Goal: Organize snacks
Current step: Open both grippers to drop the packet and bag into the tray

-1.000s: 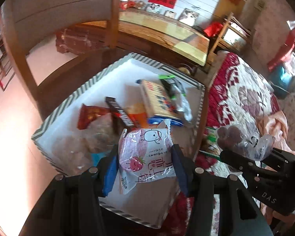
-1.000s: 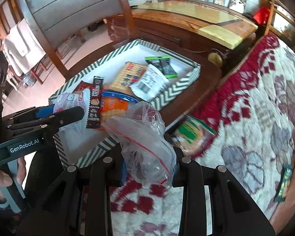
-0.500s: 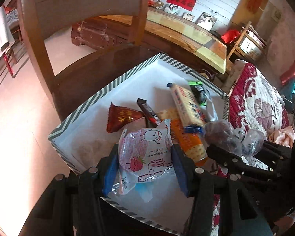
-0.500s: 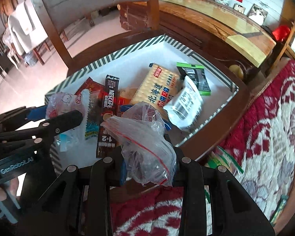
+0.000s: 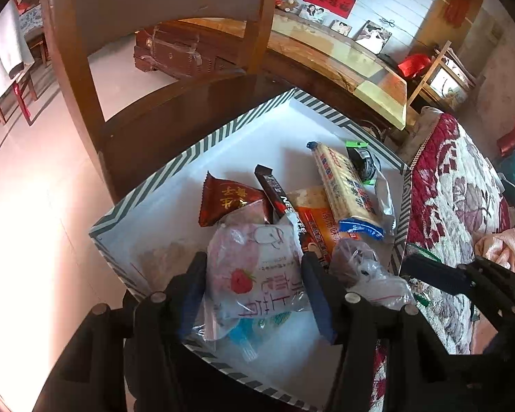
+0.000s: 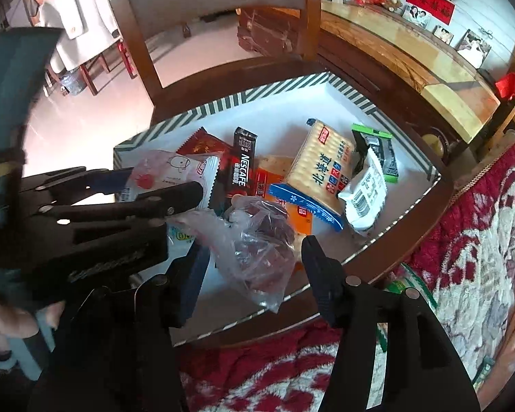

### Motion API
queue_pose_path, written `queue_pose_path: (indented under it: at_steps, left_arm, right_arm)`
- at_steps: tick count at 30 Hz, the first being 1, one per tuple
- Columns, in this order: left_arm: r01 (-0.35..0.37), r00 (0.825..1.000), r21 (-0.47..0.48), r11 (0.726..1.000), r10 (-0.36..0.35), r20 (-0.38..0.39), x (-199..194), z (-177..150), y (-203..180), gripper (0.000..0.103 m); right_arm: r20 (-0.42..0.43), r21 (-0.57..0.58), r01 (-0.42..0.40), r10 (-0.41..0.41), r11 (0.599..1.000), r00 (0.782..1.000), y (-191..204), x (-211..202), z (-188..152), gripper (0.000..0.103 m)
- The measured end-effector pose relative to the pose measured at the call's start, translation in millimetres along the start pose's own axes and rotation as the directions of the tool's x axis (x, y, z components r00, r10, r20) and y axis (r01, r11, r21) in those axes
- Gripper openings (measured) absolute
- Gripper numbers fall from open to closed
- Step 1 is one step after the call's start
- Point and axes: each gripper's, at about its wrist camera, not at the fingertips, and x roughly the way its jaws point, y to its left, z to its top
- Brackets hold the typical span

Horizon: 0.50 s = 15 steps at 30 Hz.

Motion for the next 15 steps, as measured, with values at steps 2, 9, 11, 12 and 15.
queue_pose_path:
  at_steps: [2,9,11,12,15]
  left_arm:
    - [-0.008,1.0,-0.005,1.0,0.008,0.006,-3,0,1,0.067]
    - [-0.039,0.998,-0.013,0.999,0.039,0.055,-18,1,-3,0.086]
    - [-0.045,0.997,-0.002,0.999,0.045,0.06,-20,0,-7,0.086]
    - [-0.047,0.997,0.004,0.999,0.046,0.062,-20,-1,-9,0.086]
    - [-0.052,0.996,0.024,0.998,0.05,0.074,-26,-2,-18,0.086]
  right_arm:
    - [0.008,0.011,-0.002,0.002,1.0,1.0,-1,-8,-4,0.055]
    - [0.034,0.09,-0.027,0.024,0.996,0.999,-13,-21,-18,0.055]
    - [0.047,0.111,-0.029,0.024,0.993,0.999,-16,-24,-23,0.055]
    - [0.054,0.122,-0.031,0.024,0.992,0.998,-18,-26,-25,0.055]
    - [0.074,0.145,-0.033,0.023,0.989,0.997,-23,-33,-30,0.055]
